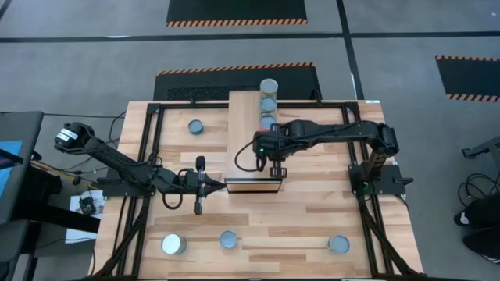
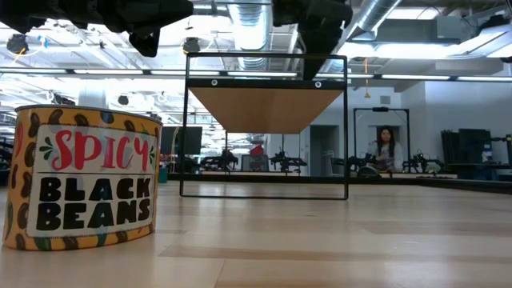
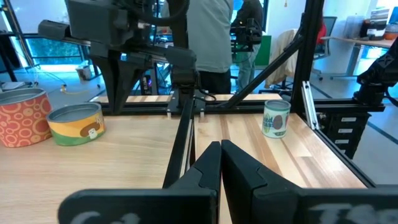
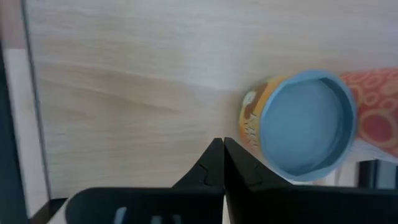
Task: Pick and place cans onto a shelf
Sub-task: Put the canned cherries on the shelf
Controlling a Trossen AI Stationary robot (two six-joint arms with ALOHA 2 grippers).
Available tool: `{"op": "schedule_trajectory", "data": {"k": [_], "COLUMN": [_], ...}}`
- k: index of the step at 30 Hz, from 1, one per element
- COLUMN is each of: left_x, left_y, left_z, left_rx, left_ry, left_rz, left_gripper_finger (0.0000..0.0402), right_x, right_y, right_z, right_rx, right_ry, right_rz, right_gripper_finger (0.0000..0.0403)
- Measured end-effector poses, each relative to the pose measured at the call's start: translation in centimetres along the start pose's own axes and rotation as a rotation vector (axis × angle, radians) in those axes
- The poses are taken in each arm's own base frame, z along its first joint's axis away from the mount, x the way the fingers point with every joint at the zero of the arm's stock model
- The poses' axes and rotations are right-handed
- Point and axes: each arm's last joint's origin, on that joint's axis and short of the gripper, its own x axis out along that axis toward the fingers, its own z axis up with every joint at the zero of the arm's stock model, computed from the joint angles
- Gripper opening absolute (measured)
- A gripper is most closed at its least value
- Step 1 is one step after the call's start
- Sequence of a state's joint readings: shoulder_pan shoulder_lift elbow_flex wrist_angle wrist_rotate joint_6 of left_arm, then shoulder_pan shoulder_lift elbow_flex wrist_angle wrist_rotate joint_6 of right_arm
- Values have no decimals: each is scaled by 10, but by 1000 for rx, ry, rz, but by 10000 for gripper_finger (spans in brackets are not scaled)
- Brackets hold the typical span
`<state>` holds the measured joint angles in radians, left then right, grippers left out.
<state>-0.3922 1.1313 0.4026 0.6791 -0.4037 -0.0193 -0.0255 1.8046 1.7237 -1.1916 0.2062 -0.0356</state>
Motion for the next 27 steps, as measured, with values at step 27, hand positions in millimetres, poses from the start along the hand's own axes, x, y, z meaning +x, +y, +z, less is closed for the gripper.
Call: {"op": "schedule_trajectory", "data": {"k": [27], "left_x": [0], "left_y": [0], "left_z": [-5], "left_rx": [-24], "left_ry": [48], "left_rz": [-1], "left_gripper_finger": [0], "right_x": [-44], "right_y": [39], "right_z": [-20], "right_rx": [-50], "right_ry": [-170], "right_rz": [-35], "right_gripper_finger": [5]}}
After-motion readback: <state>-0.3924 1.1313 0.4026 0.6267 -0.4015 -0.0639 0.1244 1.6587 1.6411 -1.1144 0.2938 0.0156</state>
